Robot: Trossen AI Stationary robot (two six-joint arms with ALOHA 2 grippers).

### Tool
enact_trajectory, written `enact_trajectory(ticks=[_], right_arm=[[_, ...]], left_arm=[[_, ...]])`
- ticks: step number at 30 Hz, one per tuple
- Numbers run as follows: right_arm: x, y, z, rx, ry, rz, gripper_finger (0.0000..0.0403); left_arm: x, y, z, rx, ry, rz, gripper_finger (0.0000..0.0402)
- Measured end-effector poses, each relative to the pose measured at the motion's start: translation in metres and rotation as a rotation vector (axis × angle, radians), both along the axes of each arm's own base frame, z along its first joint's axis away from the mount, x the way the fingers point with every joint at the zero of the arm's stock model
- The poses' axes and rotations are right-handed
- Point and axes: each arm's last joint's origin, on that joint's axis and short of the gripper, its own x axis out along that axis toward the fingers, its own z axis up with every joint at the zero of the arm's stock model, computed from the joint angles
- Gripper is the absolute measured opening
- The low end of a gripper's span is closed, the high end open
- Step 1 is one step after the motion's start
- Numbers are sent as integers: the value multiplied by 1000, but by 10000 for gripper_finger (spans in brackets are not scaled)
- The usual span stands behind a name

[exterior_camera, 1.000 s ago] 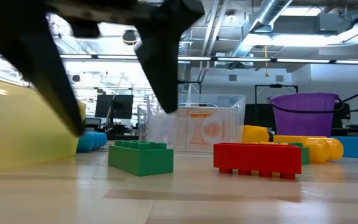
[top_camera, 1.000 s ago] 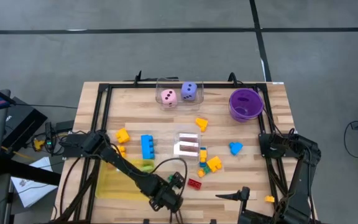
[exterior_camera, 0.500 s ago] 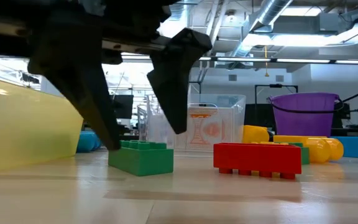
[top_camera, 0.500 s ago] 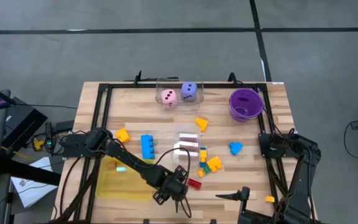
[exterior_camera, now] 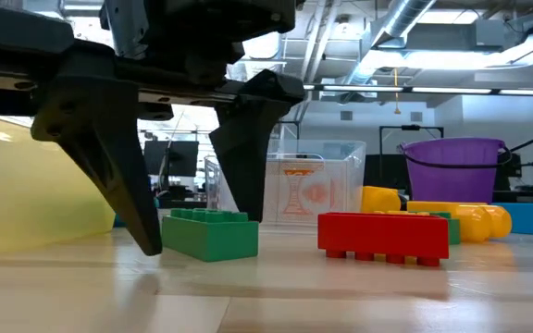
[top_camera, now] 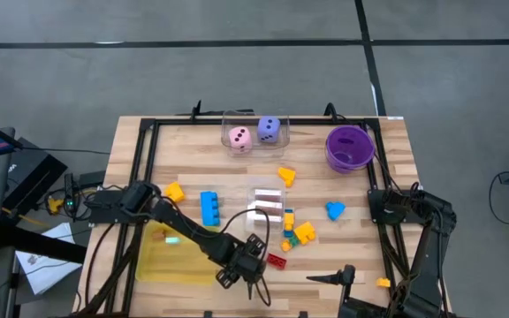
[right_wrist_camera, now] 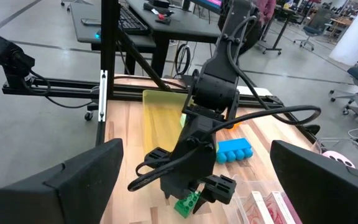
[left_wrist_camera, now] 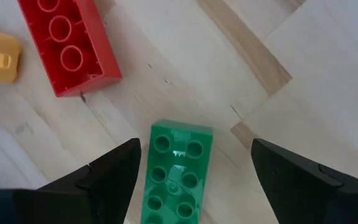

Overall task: Pick & Place Toys
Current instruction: Put the green game piece into the yellow bin

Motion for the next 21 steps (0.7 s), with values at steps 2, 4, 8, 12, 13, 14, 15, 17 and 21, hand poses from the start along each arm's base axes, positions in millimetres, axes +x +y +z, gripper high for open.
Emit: enact_trajectory(ticks=[2,4,8,12,13,14,15,17,21], right_arm=[[0,0,0,0,0,0,400],[0,0,0,0,0,0,400],[0,0,0,0,0,0,400],[0,0,0,0,0,0,400],[0,0,0,0,0,1,400],[0,0,0,0,0,0,400],[0,0,0,0,0,0,400],[0,0,0,1,0,1,400],[0,0,0,1,0,1,400]], left_arm=[[0,0,0,-4,0,1,301],[0,1,0,-3,1,1,301],[-2,1,-1,6,24,2,301],[-4,1,-1,8,39,15,301],[-4,1,-1,9,42,16,301],[-4,1,-1,10,44,16,301],[-4,1,-1,10,44,16,301],[-4,1,-1,11,45,16,301],[-4,1,-1,11,45,16,301]])
